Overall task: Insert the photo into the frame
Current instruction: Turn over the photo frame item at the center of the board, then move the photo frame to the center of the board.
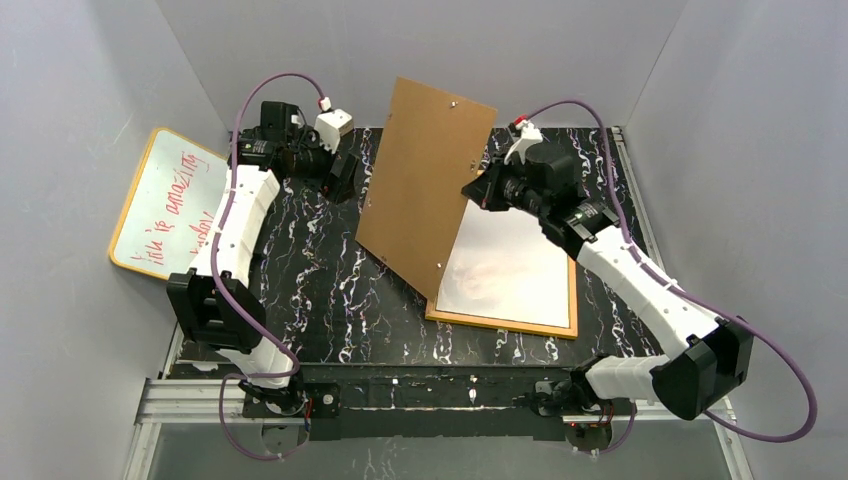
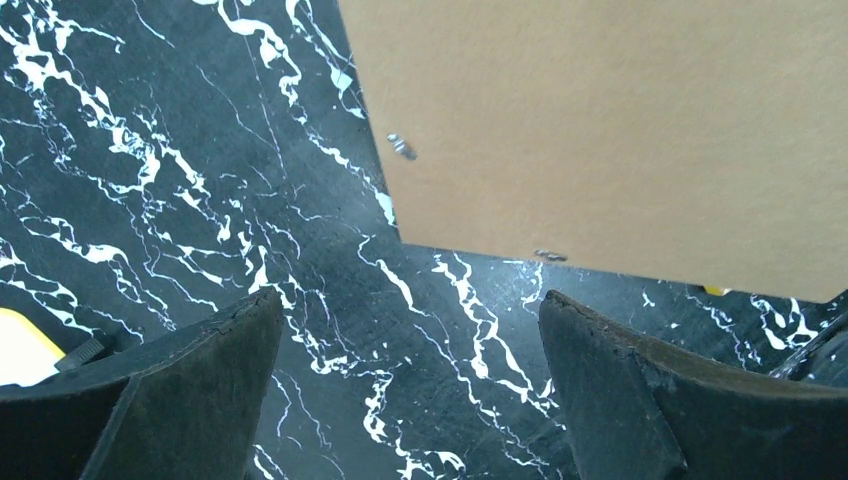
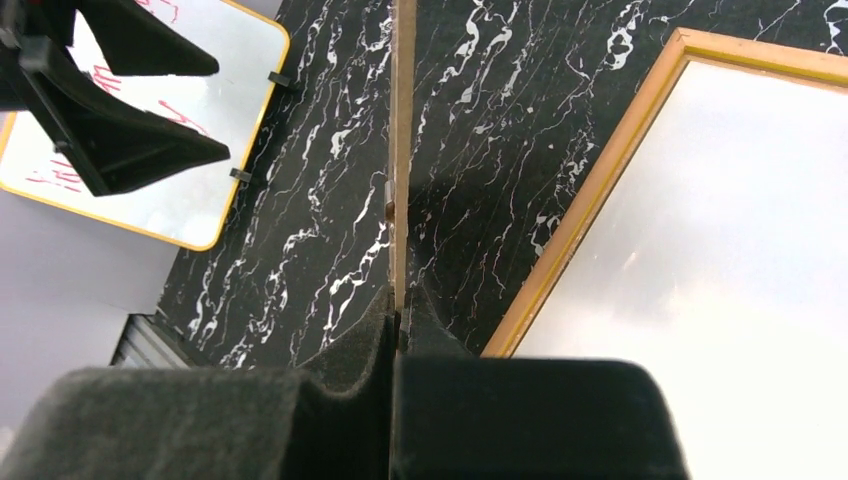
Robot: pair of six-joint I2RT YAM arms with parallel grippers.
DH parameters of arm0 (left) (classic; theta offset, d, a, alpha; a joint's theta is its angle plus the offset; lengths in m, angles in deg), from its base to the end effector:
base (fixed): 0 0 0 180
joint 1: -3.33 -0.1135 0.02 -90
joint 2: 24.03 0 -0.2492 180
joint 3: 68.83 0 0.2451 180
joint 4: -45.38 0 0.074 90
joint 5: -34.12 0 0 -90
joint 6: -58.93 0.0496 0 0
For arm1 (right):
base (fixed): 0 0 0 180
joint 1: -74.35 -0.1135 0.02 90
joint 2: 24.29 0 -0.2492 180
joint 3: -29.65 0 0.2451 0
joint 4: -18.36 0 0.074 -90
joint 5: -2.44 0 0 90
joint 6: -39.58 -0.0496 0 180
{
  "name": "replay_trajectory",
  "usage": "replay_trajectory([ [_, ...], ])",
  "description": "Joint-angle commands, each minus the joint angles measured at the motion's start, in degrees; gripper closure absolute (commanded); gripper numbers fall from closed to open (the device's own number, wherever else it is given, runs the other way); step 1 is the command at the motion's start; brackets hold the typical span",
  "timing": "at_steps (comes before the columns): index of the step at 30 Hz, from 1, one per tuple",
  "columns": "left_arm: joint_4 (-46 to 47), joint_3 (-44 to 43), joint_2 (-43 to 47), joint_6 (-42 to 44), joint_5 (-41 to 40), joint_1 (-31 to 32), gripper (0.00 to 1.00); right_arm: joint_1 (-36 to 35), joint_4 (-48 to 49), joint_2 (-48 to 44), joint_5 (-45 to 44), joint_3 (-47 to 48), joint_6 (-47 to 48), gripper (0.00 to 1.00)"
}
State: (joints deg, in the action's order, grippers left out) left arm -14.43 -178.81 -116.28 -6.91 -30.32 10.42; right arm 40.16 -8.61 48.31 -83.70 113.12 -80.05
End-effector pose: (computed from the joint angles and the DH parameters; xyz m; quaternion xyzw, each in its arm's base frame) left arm 0.3460 -0.0646 0.3576 0.3265 0.8341 -0.1411 0.4217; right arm 0.2503 0.1741 0.3633 -0.0520 0.7973 0.3404 0.4958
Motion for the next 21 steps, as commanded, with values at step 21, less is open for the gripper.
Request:
replay_trajectory([
  [21, 0.59, 6.9, -1.9, 0.76, 2.64, 0.19, 0.02, 34.55, -2.88, -2.98, 48.7, 5.03, -18.22, 0.99],
])
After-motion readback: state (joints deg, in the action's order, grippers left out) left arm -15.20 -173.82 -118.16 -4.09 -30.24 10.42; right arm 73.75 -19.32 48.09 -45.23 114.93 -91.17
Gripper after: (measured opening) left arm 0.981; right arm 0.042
